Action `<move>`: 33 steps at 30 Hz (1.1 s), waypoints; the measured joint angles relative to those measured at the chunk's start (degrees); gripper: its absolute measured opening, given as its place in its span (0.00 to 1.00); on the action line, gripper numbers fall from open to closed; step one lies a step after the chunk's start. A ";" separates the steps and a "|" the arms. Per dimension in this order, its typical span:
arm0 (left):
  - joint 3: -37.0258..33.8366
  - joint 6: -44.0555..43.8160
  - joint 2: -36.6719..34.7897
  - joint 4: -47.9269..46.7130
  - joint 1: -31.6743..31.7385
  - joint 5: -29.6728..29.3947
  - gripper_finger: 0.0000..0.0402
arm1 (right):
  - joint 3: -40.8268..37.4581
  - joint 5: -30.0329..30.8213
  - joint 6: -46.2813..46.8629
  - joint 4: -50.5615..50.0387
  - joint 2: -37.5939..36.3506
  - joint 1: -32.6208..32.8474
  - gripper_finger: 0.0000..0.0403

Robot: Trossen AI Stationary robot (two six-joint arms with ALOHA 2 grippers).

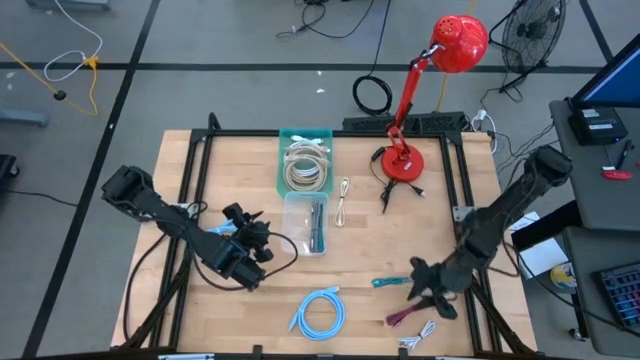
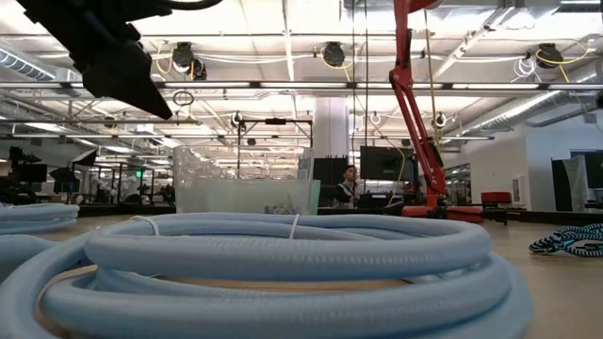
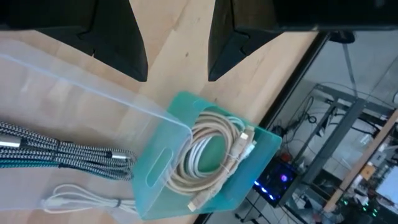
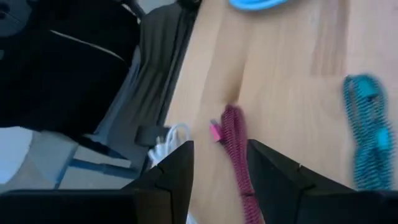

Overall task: Pick & Place USB Port
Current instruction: Put the pink black tied USB cable into the transparent bin

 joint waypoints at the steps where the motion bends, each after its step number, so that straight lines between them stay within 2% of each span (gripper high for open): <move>1: 0.00 -0.16 0.00 -0.02 0.06 0.46 0.43 | 0.00 0.85 0.86 0.25 0.83 1.22 0.35; 4: 0.00 -0.38 0.00 -0.02 0.29 1.96 0.43 | 0.00 2.20 3.61 -0.61 4.43 3.23 0.35; 11: 0.00 -1.25 0.00 -0.07 0.29 2.96 0.43 | -0.02 2.03 5.55 -0.23 13.34 3.30 0.36; 17: 0.00 -1.19 0.00 -1.14 0.29 4.14 0.43 | -0.01 -1.13 7.70 2.35 16.52 3.30 0.40; 22: 0.00 -0.12 0.00 -1.16 0.29 4.17 0.43 | 0.00 -0.89 8.37 2.26 16.61 3.29 0.39; 26: 0.00 0.30 0.00 -1.17 0.29 3.94 0.43 | 0.00 -0.77 9.88 1.28 16.61 3.28 0.31; 33: 0.00 -0.39 0.00 -1.14 0.29 1.66 0.43 | 0.00 -2.92 11.95 1.05 16.45 1.21 0.05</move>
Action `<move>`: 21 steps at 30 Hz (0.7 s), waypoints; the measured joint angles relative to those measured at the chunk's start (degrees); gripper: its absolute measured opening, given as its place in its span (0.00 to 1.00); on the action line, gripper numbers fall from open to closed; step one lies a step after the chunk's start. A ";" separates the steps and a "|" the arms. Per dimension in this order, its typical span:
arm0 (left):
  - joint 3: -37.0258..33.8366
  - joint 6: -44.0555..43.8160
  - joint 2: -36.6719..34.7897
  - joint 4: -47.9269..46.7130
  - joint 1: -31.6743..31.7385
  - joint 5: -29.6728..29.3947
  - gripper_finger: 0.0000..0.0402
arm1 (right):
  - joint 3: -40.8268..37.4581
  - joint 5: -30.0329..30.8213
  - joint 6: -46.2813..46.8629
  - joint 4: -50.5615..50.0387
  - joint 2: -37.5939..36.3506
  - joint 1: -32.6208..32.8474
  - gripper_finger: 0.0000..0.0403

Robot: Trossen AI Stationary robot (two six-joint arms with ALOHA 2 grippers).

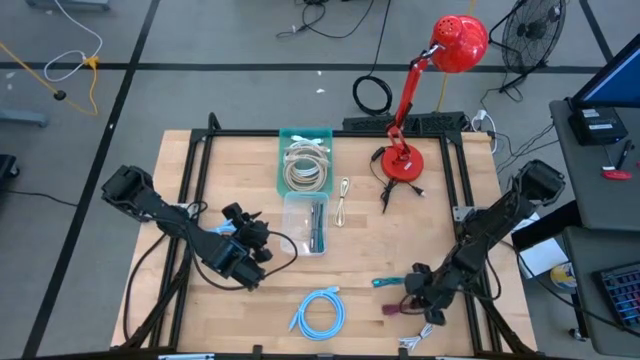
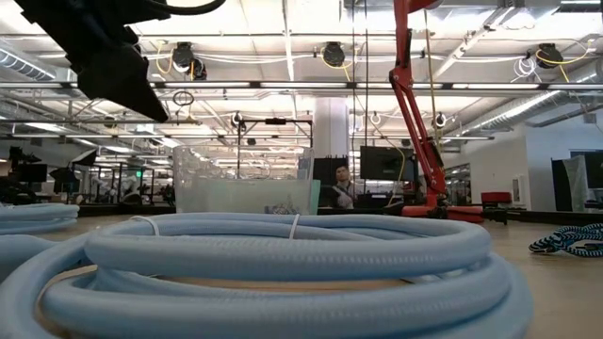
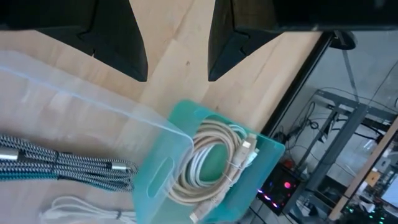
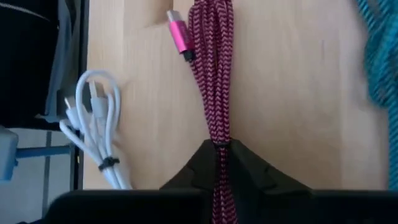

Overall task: Pick & Place USB Port
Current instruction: Put the pink black tied USB cable into the transparent bin

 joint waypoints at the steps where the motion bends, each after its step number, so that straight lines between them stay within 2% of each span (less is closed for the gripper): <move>1: 0.00 -0.30 0.00 0.00 0.00 -0.43 0.43 | 0.00 -0.80 -0.60 0.33 -0.12 -0.94 0.03; 5: 0.02 -1.13 0.00 0.08 0.00 -1.00 0.43 | 0.80 -0.82 -2.81 0.74 -1.74 -5.97 0.05; 8: 0.02 -1.71 0.00 0.15 0.00 -1.76 0.43 | 2.71 0.17 -8.11 0.85 -3.58 -10.36 0.04; 11: 0.02 -1.80 0.00 0.25 0.00 -2.39 0.43 | 5.73 3.07 -16.23 0.79 -5.81 -15.23 0.02; 17: 0.02 -2.17 0.00 0.52 0.00 -4.10 0.43 | 12.64 16.98 -33.99 2.98 -10.55 -25.95 0.02; 21: 0.02 -2.81 0.00 0.52 0.00 -5.66 0.43 | 13.79 15.12 -46.03 9.80 -11.23 -34.55 0.02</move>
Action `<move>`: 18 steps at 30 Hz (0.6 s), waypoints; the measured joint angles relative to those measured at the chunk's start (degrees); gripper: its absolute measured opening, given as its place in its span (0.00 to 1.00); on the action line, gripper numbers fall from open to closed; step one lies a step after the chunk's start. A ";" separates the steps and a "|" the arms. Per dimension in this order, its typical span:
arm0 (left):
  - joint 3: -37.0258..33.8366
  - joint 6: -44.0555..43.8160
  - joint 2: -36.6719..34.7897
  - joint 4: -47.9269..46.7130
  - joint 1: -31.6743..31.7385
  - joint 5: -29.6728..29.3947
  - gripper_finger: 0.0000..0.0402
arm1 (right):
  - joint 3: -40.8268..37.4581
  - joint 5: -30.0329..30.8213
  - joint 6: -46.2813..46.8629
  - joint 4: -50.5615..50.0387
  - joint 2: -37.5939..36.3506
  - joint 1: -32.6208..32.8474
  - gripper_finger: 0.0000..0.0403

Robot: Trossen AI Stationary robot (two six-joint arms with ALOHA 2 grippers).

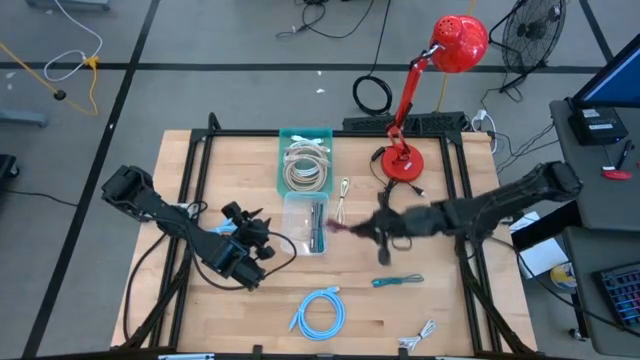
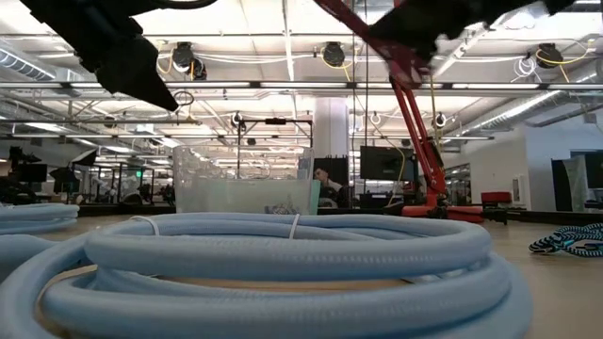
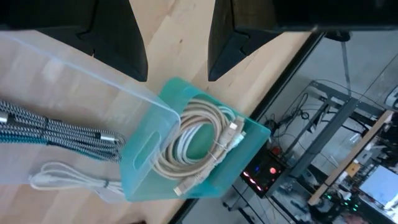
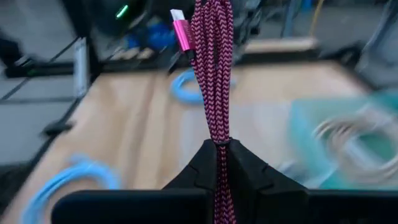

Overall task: Pick & Place USB Port
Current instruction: Put the pink black tied USB cable into the transparent bin

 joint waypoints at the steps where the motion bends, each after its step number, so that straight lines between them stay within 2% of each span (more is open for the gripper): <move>1: 0.00 -0.30 0.00 -0.02 -0.01 -0.67 0.43 | 0.00 -1.03 -1.81 1.86 0.04 -2.26 0.03; 7: 0.02 -3.13 0.00 0.15 -0.12 -4.50 0.43 | 0.04 -14.16 -7.44 10.38 3.38 -16.91 0.03; 12: 0.02 -6.07 0.00 1.10 -0.13 -5.84 0.43 | 0.04 -25.05 -12.32 22.01 8.84 -25.60 0.03; 15: 0.02 -5.87 -0.02 3.59 -0.15 -5.82 0.43 | 1.92 -25.12 -11.80 25.84 12.27 -28.86 0.03; 18: 0.02 -5.26 -0.02 5.84 -0.50 -5.75 0.43 | 6.40 -25.27 -12.16 23.03 15.59 -30.94 0.03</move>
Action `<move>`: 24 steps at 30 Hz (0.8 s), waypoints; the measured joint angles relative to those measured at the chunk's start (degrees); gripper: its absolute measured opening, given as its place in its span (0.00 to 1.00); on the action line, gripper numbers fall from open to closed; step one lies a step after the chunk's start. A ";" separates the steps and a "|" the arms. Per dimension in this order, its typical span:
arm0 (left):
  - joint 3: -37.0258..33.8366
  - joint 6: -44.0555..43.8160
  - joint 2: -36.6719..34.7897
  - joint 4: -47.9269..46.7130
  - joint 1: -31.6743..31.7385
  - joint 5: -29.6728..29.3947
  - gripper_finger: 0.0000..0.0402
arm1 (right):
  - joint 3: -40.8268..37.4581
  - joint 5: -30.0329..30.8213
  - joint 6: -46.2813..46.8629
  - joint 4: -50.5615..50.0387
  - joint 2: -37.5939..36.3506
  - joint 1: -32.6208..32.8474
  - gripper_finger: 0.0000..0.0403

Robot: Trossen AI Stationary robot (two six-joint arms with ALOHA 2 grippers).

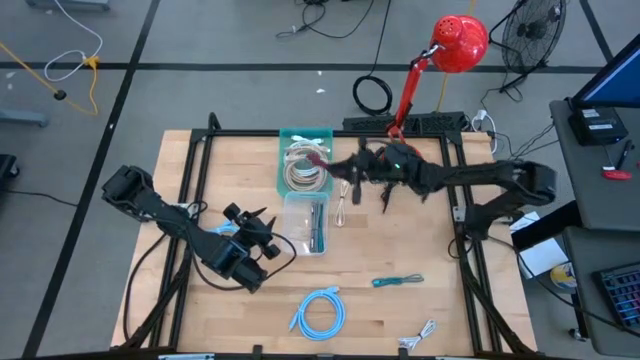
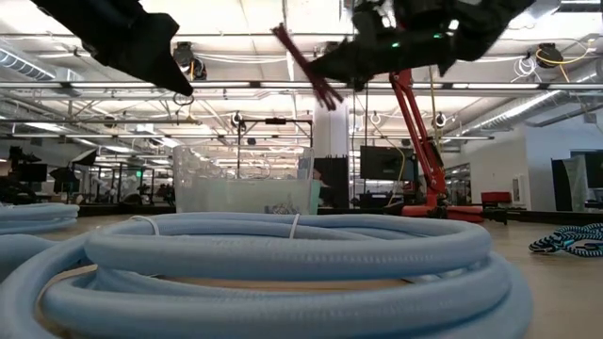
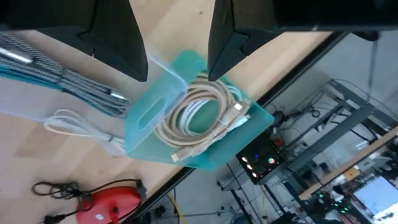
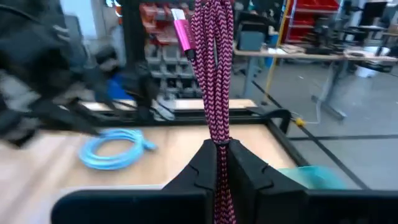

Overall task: Pick & Place USB Port
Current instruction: Put the pink black tied USB cable into the transparent bin

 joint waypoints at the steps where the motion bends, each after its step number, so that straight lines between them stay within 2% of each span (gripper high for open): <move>1: 0.00 0.39 0.00 0.86 -0.22 0.13 0.43 | 1.71 0.05 -1.57 -1.84 1.06 -0.31 0.03; 6: 0.00 -0.10 0.00 2.05 -1.67 0.38 0.43 | 11.98 -3.43 -17.21 -17.77 7.48 0.25 0.02; 11: 0.00 -1.13 -0.02 2.82 -2.99 0.48 0.43 | 19.18 -7.62 -31.41 -27.68 13.48 1.31 0.02; 19: 0.00 -2.34 -0.02 3.62 -5.05 0.84 0.43 | 20.20 -19.94 -68.66 -42.91 16.27 1.07 0.02; 24: 0.00 -2.76 -0.02 3.58 -5.29 -0.01 0.43 | 20.24 -25.53 -75.53 -46.52 16.21 1.07 0.02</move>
